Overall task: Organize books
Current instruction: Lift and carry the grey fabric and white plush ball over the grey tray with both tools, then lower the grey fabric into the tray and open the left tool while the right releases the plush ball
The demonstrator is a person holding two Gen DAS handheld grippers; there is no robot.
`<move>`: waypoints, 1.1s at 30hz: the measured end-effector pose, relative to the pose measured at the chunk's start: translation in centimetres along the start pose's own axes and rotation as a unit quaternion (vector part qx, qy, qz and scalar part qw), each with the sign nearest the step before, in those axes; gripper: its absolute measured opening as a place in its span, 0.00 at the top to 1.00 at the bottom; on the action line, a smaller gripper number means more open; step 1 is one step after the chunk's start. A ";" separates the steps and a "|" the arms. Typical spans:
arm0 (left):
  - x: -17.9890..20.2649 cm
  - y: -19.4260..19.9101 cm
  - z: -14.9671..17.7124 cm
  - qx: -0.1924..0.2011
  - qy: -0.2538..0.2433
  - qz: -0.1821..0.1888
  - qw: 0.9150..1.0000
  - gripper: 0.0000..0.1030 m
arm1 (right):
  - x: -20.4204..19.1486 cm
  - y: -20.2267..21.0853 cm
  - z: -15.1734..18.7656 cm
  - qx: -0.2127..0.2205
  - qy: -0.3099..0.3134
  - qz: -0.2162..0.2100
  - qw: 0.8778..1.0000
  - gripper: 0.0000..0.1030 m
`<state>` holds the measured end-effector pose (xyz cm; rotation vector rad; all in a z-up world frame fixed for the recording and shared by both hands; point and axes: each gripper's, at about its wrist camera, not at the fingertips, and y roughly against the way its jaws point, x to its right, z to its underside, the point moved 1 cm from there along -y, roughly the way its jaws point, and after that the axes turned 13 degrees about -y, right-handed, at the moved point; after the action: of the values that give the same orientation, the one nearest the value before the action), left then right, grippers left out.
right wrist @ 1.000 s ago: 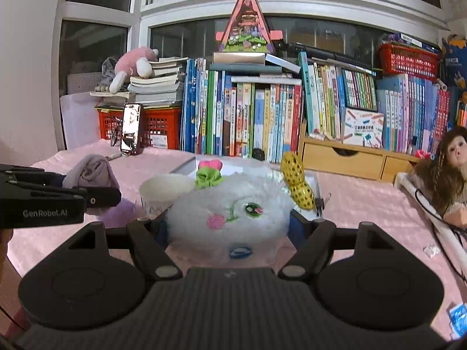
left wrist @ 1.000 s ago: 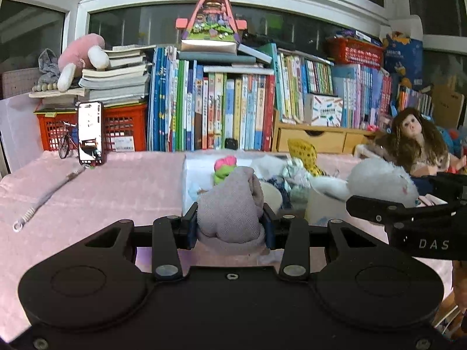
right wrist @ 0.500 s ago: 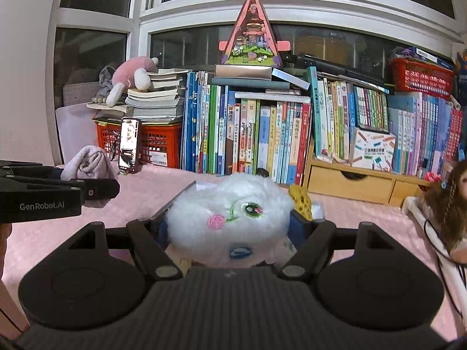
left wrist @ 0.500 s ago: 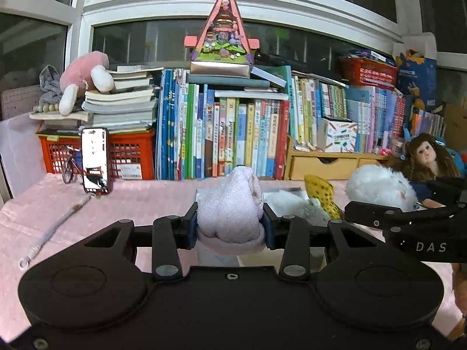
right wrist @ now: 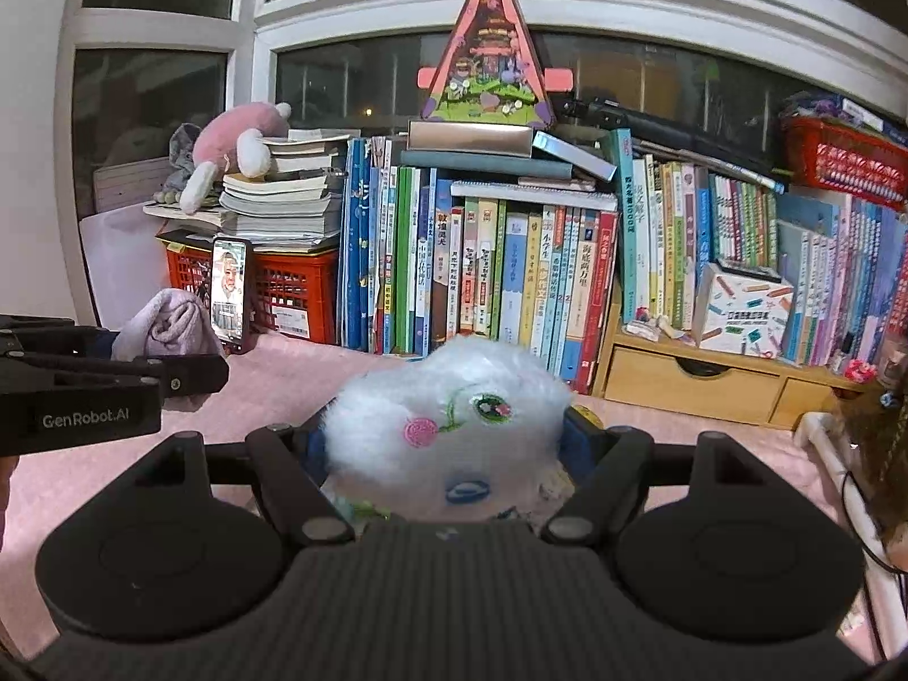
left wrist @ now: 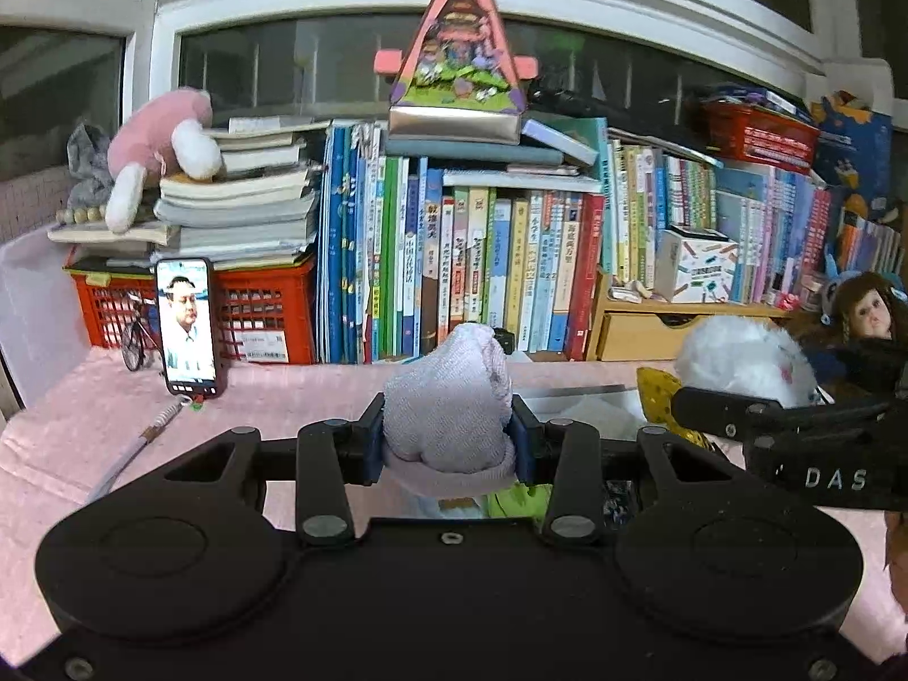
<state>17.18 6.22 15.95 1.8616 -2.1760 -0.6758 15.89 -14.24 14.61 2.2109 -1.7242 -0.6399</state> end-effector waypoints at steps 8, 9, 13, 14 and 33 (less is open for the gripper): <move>-2.6 -7.5 -1.2 -0.096 0.055 0.043 0.993 0.62 | 1.9 -5.3 -2.4 -0.079 -0.091 -0.020 0.993 0.25; -2.6 -8.5 -1.2 -0.105 0.057 0.043 0.992 0.62 | 2.1 -6.1 -2.6 -0.089 -0.106 -0.022 0.990 0.25; -2.3 -11.7 -1.0 -0.131 0.056 0.041 0.989 0.62 | 2.9 -9.1 -3.4 -0.119 -0.148 -0.018 0.982 0.25; -2.2 -12.5 -0.9 -0.138 0.059 0.045 0.988 0.62 | 3.0 -9.9 -3.6 -0.126 -0.158 -0.016 0.979 0.25; -2.5 -20.7 0.6 -0.177 0.080 0.106 0.975 0.62 | 3.9 -24.3 -2.4 -0.236 -0.276 -0.003 0.932 0.24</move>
<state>35.64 6.64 6.18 1.4301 -1.9622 -0.7784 38.45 -11.87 4.72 1.7921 -1.5492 -1.6080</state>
